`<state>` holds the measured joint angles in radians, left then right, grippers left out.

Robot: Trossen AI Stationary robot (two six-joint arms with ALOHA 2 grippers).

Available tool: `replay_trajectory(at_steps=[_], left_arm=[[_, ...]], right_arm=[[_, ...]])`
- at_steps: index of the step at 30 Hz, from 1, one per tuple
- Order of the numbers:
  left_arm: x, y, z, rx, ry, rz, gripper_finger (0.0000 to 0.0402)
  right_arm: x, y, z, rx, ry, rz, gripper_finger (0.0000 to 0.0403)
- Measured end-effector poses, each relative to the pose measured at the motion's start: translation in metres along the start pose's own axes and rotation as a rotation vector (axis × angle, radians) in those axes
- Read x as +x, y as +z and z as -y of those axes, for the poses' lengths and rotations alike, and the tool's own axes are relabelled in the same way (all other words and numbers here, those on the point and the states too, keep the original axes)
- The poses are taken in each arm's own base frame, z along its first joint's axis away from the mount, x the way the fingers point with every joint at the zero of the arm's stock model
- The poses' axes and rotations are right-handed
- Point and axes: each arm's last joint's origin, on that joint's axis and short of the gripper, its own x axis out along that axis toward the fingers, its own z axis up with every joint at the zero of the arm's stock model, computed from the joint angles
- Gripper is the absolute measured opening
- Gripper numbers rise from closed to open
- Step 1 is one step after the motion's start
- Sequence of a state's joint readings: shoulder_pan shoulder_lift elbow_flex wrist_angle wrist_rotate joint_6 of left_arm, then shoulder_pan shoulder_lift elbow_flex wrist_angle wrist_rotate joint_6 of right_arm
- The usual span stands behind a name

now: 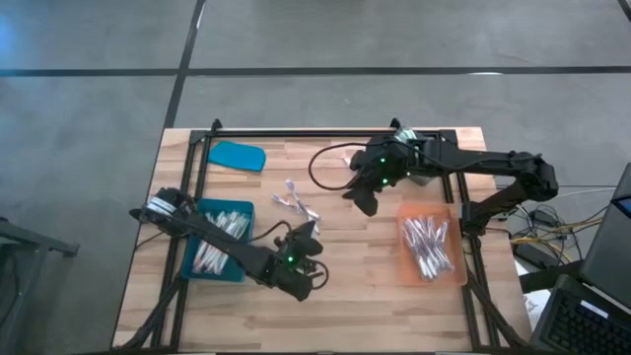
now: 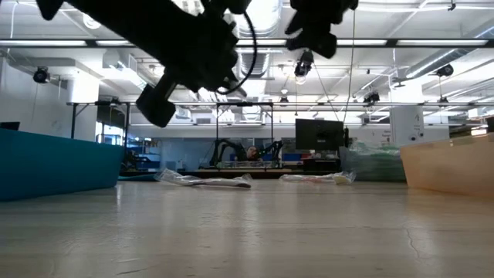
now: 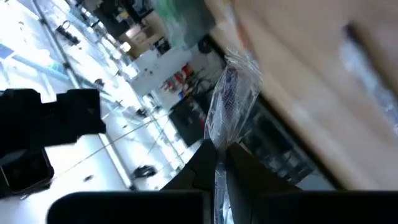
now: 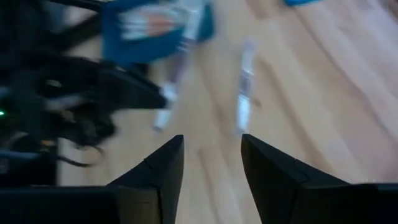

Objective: Pick & Place Toothbrushes
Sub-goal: Put the purple toothbrush into the orange bin

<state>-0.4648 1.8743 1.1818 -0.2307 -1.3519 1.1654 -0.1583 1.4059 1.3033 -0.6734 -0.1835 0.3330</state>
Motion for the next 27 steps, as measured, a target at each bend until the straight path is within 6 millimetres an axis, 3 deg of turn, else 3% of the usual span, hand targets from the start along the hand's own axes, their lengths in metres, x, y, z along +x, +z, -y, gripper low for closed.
replay_trajectory(at_steps=[6, 16, 27], left_arm=[[0.001, 0.002, -0.008, -0.029, 0.018, 0.013, 0.0018], [0.006, 0.006, -0.054, -0.207, 0.14, 0.175, 0.0018], [0.006, 0.001, -0.073, -0.141, 0.274, 0.246, 0.0018]], right_arm=[[0.004, 0.006, -0.009, -0.02, 0.114, 0.044, 0.0174], [0.004, 0.006, -0.009, 0.038, 0.118, 0.042, 0.0195], [0.003, 0.004, -0.009, 0.056, 0.113, 0.024, 0.0178]])
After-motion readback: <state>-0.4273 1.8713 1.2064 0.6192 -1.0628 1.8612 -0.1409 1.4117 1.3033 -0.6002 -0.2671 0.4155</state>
